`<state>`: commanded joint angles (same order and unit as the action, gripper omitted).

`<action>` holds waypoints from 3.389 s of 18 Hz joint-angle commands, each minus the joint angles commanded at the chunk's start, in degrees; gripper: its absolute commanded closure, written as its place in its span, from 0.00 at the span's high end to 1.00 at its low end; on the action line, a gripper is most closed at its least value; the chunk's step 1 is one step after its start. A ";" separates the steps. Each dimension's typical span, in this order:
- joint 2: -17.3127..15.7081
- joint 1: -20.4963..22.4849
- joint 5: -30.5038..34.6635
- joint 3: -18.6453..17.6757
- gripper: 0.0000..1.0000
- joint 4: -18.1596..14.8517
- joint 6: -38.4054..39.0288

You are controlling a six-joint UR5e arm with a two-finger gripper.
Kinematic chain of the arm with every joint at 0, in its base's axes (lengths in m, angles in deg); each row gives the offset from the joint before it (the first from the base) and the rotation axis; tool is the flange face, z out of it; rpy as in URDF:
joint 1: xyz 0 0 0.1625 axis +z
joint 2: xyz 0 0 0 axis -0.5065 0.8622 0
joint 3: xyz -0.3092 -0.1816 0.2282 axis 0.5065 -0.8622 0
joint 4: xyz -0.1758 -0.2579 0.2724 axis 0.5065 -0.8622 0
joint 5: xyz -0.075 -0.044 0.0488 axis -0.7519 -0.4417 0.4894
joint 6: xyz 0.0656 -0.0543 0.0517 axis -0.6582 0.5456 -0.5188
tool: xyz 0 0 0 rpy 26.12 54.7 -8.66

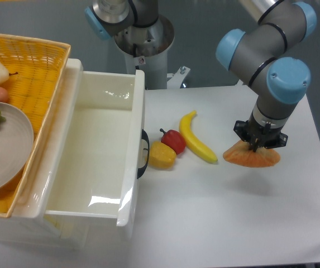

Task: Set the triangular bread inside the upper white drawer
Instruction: 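Grasp the orange triangular bread slice and lift it off the table, then carry the held bread slice over the open white drawer, then lower the bread slice into the drawer and open the gripper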

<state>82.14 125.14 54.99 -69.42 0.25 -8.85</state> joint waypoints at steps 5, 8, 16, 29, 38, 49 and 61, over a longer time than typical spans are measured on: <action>-1.49 -0.52 -0.70 1.85 0.00 -3.77 1.66; -3.51 -0.97 -2.98 2.02 0.00 -4.13 4.30; -11.60 -3.60 -7.90 1.93 0.00 -8.00 9.49; -20.74 -9.22 -15.46 1.58 0.00 -8.00 14.33; -20.39 -20.38 -15.64 1.41 0.00 -7.56 9.25; -17.75 -22.85 -18.54 0.79 0.06 -7.30 -1.14; -16.96 -23.82 -18.54 -2.37 0.75 -2.29 -1.76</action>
<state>65.18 101.32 36.44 -71.80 -2.04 -10.61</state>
